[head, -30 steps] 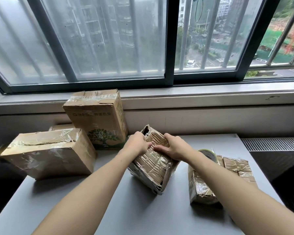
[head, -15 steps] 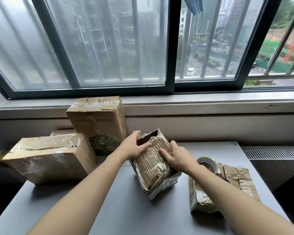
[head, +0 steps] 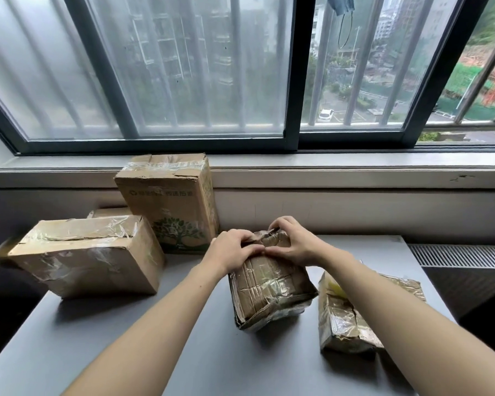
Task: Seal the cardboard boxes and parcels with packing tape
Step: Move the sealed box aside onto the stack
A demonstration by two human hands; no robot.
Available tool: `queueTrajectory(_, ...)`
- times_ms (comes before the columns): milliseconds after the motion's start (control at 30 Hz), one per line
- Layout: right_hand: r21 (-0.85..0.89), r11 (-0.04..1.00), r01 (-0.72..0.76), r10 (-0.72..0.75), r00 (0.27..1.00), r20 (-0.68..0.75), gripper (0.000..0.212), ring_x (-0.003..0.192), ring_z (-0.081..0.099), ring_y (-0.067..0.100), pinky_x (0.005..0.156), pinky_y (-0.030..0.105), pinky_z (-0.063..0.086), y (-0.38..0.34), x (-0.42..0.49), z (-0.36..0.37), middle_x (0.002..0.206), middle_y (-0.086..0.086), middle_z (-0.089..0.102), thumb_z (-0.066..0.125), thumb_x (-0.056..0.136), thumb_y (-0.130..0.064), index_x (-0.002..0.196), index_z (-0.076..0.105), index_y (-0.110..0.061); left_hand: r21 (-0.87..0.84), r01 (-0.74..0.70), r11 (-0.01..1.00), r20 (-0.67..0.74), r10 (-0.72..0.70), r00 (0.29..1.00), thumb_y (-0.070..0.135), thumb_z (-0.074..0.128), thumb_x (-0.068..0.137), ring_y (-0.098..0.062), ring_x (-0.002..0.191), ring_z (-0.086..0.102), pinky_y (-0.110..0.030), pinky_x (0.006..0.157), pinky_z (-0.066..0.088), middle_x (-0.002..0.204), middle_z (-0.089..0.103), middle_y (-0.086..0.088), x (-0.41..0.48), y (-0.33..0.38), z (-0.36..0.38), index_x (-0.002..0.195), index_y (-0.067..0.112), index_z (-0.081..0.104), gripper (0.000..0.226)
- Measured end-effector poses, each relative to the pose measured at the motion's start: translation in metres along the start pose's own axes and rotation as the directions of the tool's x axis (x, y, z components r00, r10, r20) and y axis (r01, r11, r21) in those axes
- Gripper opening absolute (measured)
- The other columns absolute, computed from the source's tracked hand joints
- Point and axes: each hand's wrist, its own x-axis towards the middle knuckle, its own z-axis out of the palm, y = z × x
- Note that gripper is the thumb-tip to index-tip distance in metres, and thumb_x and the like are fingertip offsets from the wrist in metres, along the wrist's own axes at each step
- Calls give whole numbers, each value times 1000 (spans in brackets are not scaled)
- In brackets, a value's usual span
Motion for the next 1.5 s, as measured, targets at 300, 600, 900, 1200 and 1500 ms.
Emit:
queueTrajectory(300,4,1000,-24,24,996,-84,34,101,52,14,85,18,36,5,0,4,117,-2,45,80,84,-32,100,55,-16,38,8,999,171,-15,985,55,69,85,-8,102,64,-29,93,50,112,72,10,-8,-9,-18,118,30,71,42)
queueTrajectory(600,47,999,12,-8,995,-96,29,91,51,15,79,19,39,-5,-5,7,108,-1,47,81,84,-25,83,52,-20,71,-3,997,33,1,999,38,67,92,-7,52,52,-20,52,39,64,67,6,-20,2,-11,97,25,81,20)
queueTrajectory(900,11,993,117,-109,954,-278,23,91,51,9,85,11,43,-7,-9,18,111,-1,43,77,83,-8,83,54,-12,275,-202,940,-87,234,968,23,61,95,-13,95,61,-36,87,53,100,70,5,-17,-8,-12,94,15,76,17)
queueTrajectory(1200,38,996,-78,80,996,-45,28,121,43,6,105,18,33,20,-37,67,141,-7,34,76,88,-31,98,61,-10,30,56,998,61,-58,996,20,63,96,-23,141,38,-18,107,28,152,39,-2,-54,-39,22,111,13,71,18)
queueTrajectory(1500,160,873,-460,475,878,-68,53,113,62,29,82,30,47,16,-44,78,127,9,65,60,97,-32,142,37,-19,-86,437,896,192,-415,889,39,65,89,-25,103,63,-28,74,46,111,70,-6,-61,-32,33,93,18,59,22)
